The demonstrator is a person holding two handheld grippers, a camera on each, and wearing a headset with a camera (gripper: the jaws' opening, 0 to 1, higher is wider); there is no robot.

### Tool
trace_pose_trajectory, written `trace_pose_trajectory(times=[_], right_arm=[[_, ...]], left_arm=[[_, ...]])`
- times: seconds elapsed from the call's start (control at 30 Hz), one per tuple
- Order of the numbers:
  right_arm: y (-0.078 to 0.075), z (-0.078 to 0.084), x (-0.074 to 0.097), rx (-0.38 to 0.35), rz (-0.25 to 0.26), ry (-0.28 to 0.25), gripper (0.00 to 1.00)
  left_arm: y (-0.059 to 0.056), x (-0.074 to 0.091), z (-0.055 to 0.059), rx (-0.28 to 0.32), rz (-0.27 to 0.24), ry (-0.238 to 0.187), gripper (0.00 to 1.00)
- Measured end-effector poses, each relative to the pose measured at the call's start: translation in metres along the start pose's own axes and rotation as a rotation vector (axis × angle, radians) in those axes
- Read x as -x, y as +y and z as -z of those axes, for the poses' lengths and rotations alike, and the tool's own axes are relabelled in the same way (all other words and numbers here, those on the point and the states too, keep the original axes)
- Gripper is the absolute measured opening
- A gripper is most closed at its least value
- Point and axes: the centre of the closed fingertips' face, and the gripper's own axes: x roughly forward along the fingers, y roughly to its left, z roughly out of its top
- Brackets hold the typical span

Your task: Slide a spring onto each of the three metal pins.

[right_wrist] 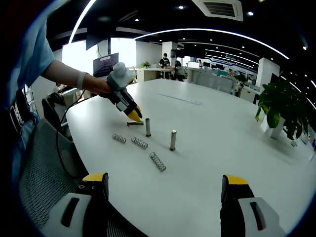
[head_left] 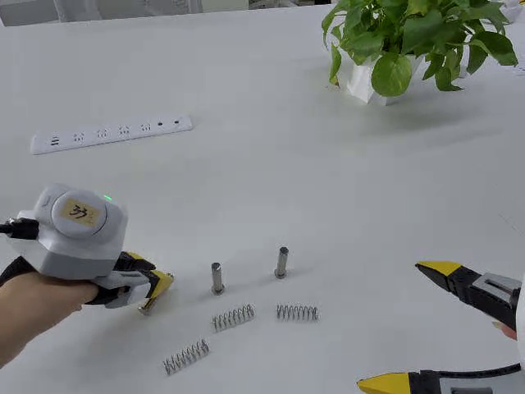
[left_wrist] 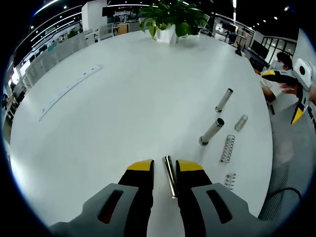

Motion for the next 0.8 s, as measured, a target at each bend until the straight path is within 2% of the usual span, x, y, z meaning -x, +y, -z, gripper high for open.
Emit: trace_pose_trajectory(times=[0.37,0.53,0.8], right_arm=[[0.002,0.002,0.000,-0.011,-0.001,0.000,0.94],[0.003,0.002,-0.001,-0.012,-0.003,-0.002,0.94],[0.005,0.001,-0.002,-0.007,-0.006,-0.001,0.93]], left_arm=[[-0.001,-0.008,0.011,0.014,0.006,0.051,0.11],[-0.001,-0.009,0.010,0.018,0.003,0.055,0.09],[-0.002,-0.012,0.008,-0.020,-0.017,0.087,0.07]])
